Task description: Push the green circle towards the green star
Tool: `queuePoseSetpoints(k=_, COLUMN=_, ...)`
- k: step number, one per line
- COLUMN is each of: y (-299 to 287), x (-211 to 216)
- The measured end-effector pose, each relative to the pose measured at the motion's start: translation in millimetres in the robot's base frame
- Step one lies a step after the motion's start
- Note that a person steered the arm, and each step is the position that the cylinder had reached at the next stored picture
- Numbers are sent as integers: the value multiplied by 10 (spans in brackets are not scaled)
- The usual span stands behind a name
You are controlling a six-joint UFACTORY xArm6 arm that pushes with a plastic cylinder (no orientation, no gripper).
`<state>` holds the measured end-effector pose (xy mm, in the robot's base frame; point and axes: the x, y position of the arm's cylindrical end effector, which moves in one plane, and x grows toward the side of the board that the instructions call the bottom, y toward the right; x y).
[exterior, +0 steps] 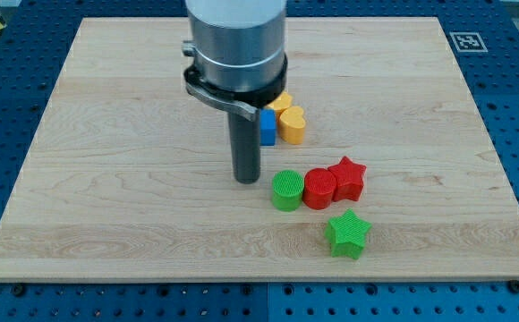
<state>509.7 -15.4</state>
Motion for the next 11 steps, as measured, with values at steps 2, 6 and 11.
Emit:
queuePoseSetpoints(k=2, y=142, x=352)
queuePoseSetpoints(k=6, y=294, x=-231)
queuePoseSetpoints(k=11, y=587, x=-77)
